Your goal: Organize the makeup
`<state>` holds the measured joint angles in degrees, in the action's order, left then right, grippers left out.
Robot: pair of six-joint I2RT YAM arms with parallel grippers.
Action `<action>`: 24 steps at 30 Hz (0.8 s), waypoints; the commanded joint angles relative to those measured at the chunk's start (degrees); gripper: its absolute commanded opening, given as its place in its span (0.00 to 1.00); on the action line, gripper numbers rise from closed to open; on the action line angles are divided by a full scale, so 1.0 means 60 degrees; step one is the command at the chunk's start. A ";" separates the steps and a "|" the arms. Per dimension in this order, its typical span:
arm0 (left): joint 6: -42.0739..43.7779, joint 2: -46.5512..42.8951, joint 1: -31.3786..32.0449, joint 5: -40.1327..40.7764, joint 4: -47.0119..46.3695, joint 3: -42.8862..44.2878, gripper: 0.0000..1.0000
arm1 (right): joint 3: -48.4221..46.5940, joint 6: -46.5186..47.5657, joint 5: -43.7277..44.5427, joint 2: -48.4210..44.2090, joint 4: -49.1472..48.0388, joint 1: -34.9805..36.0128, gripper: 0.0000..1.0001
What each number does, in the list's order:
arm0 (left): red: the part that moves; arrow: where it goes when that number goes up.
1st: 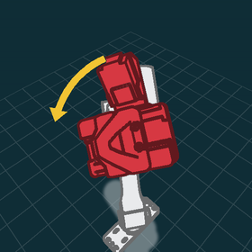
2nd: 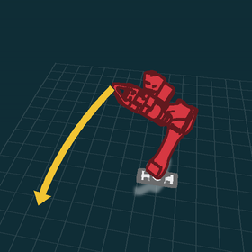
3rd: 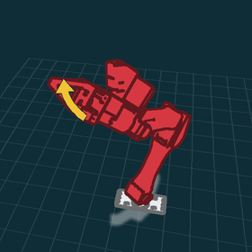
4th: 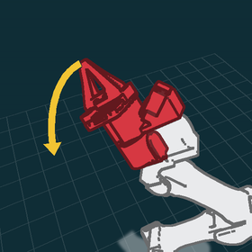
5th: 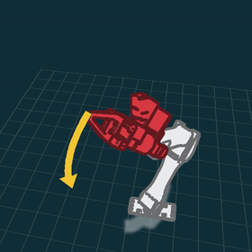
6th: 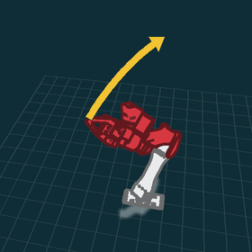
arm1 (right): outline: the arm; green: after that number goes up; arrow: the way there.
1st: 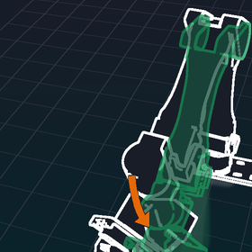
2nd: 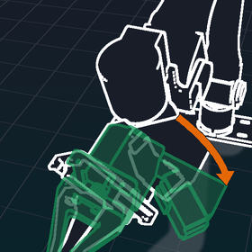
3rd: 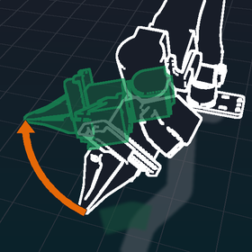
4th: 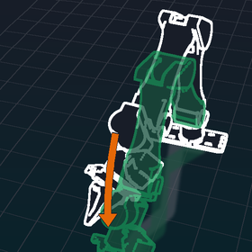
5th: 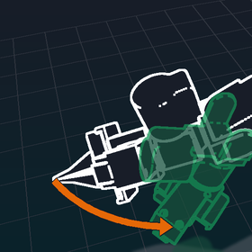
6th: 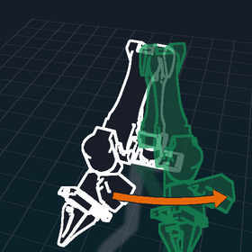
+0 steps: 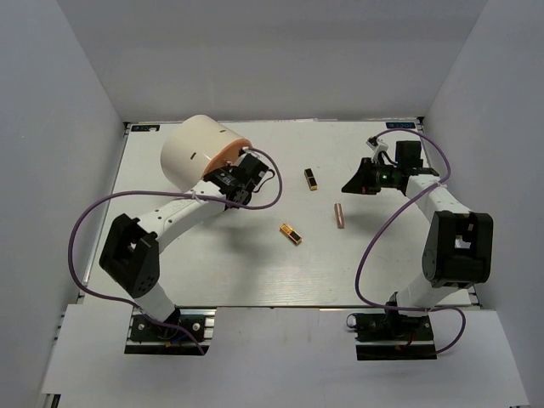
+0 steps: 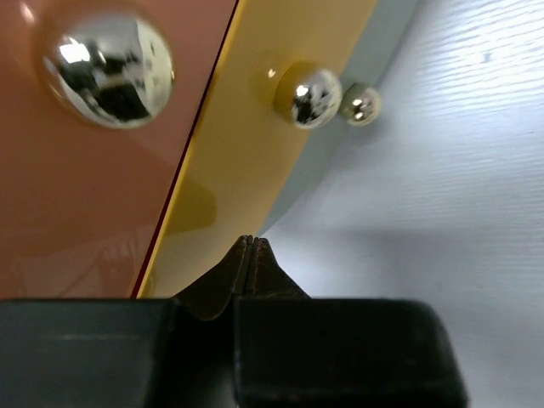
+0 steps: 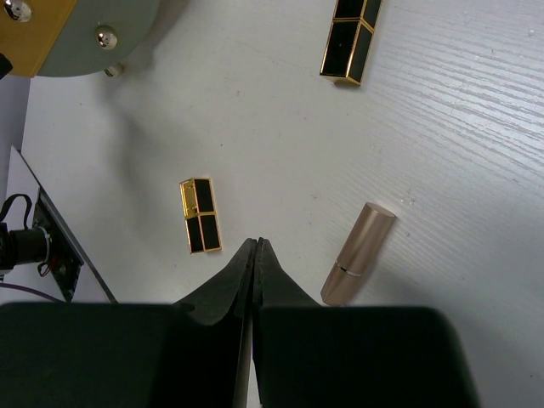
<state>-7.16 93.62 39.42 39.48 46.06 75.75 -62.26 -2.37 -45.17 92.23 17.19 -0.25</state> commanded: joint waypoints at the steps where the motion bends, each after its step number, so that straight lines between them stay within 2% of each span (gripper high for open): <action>1: -0.0198 -0.0457 -0.0110 0.1034 -0.0177 -0.0246 0.10 | -0.0302 0.0088 -0.0119 -0.0107 0.0109 0.0027 0.00; 3: -0.0213 -0.0516 -0.0110 0.1109 -0.0279 -0.0290 0.14 | -0.0229 0.0117 -0.0119 -0.0166 0.0109 0.0027 0.00; 4: -0.0228 -0.0531 -0.0110 0.1211 -0.0323 -0.0305 0.23 | -0.0200 0.0102 -0.0119 -0.0180 0.0109 0.0027 0.00; 6: -0.0213 -0.0531 -0.0110 0.1271 -0.0339 -0.0247 0.28 | -0.0156 0.0102 -0.0119 -0.0210 0.0138 0.0027 0.00; 8: -0.0184 -0.0545 -0.0110 0.1344 -0.0353 -0.0217 0.37 | -0.0141 0.0117 -0.0119 -0.0224 0.0109 0.0027 0.00; 11: -0.0155 -0.0574 -0.0110 0.1402 -0.0338 -0.0158 0.44 | -0.0156 0.0131 -0.0119 -0.0225 0.0138 0.0027 0.00; 12: -0.0169 -0.0604 -0.0110 0.1388 -0.0309 -0.0129 0.42 | -0.0141 0.0132 -0.0133 -0.0224 0.0123 0.0027 0.00; 15: -0.0154 -0.0764 -0.0110 0.0892 -0.0324 -0.0085 0.18 | -0.0141 0.0132 -0.0162 -0.0224 0.0109 0.0027 0.00; 19: -0.0213 -0.1174 0.0051 -0.0249 -0.0484 0.0075 0.10 | -0.0156 0.0205 -0.0206 -0.0253 0.0123 0.0027 0.00; 20: -0.0315 -0.1277 0.0138 -0.1108 -0.0514 0.0119 0.09 | -0.0170 0.0263 -0.0221 -0.0254 0.0167 0.0303 0.00; 21: -0.0417 -0.1568 0.0139 -0.1349 -0.0587 0.0149 0.07 | -0.0170 0.0350 -0.0323 -0.0254 0.0196 0.0349 0.00; 24: -0.0840 -0.2357 0.0139 -0.2285 -0.1026 0.0091 0.07 | -0.0316 0.1445 -0.0731 -0.0254 0.0444 0.0728 0.00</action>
<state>-9.30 86.52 39.90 33.67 43.42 74.00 -62.26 0.34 -45.69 92.20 18.06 1.63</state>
